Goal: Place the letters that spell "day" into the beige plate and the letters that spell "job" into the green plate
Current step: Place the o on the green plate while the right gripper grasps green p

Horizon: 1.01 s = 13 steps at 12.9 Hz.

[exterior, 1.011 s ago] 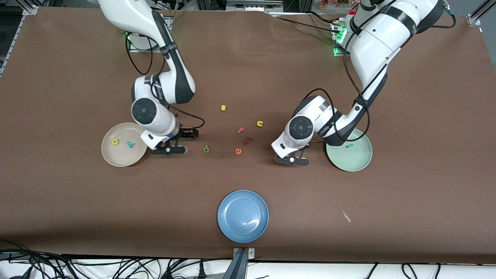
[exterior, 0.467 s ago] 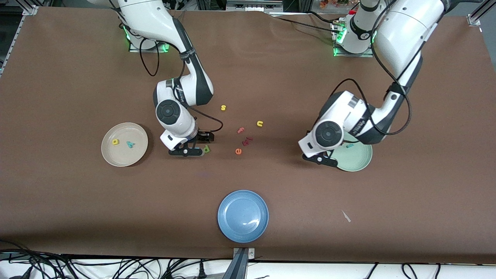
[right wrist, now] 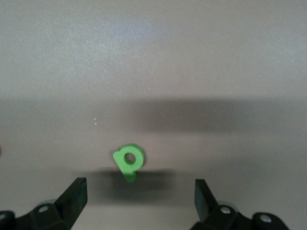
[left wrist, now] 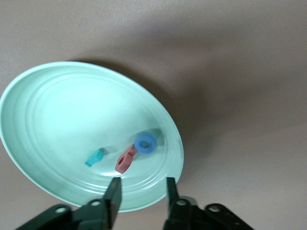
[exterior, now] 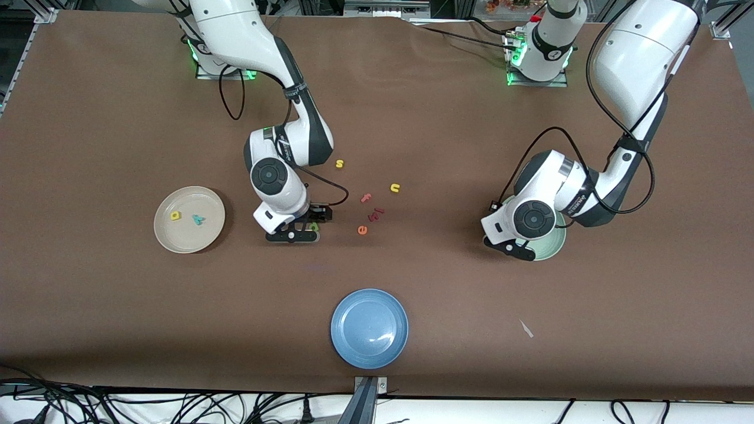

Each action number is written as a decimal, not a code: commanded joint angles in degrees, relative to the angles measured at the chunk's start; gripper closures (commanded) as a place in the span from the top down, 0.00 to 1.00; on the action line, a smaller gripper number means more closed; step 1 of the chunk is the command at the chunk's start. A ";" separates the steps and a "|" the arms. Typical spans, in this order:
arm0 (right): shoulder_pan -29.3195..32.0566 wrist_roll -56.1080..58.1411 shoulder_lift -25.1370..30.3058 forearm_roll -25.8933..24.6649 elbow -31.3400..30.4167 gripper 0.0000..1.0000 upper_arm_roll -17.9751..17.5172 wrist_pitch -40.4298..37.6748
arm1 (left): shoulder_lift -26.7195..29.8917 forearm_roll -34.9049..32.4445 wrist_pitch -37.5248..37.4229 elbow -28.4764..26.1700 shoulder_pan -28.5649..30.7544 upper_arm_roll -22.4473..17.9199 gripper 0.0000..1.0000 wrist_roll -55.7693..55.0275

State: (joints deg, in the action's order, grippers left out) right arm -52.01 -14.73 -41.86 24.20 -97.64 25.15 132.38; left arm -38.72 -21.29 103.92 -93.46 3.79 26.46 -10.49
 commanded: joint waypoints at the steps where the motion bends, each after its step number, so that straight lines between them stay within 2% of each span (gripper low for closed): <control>1: -0.11 0.23 -2.34 1.37 2.54 0.98 0.52 -0.02 | 2.67 -0.51 -0.20 0.03 0.16 0.70 1.00 1.44; 3: 0.24 0.23 -2.78 1.81 2.89 0.94 -0.09 -0.02 | 6.96 -0.24 -1.60 0.04 -0.71 0.87 1.00 0.82; 5: 0.15 0.67 -3.40 4.61 3.24 0.88 -0.10 -0.02 | 10.49 0.19 -2.14 1.78 -1.16 1.74 1.00 0.99; 8: 0.24 0.67 -4.19 4.98 3.86 0.76 -0.10 -0.02 | 14.71 6.33 -11.07 10.46 -0.37 2.19 1.00 -0.49; 9: 0.24 0.67 -4.37 4.98 4.21 0.72 -0.10 -0.02 | 15.07 6.52 -14.06 13.71 -0.02 2.02 1.00 -2.41; 11: 0.24 0.67 -4.37 5.76 4.47 0.55 -0.10 -0.19 | 14.99 7.22 -19.17 20.31 1.47 2.10 1.00 -5.68; 13: 0.76 0.67 -4.37 5.94 4.91 0.41 -0.10 -0.46 | 15.94 10.21 -19.98 21.39 3.76 1.76 1.00 -5.25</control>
State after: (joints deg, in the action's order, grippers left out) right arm -51.89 -14.70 -44.84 28.44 -95.04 25.02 132.39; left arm -22.20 -13.97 85.35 -74.28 5.96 28.43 -15.10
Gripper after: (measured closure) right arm 0.432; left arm 0.000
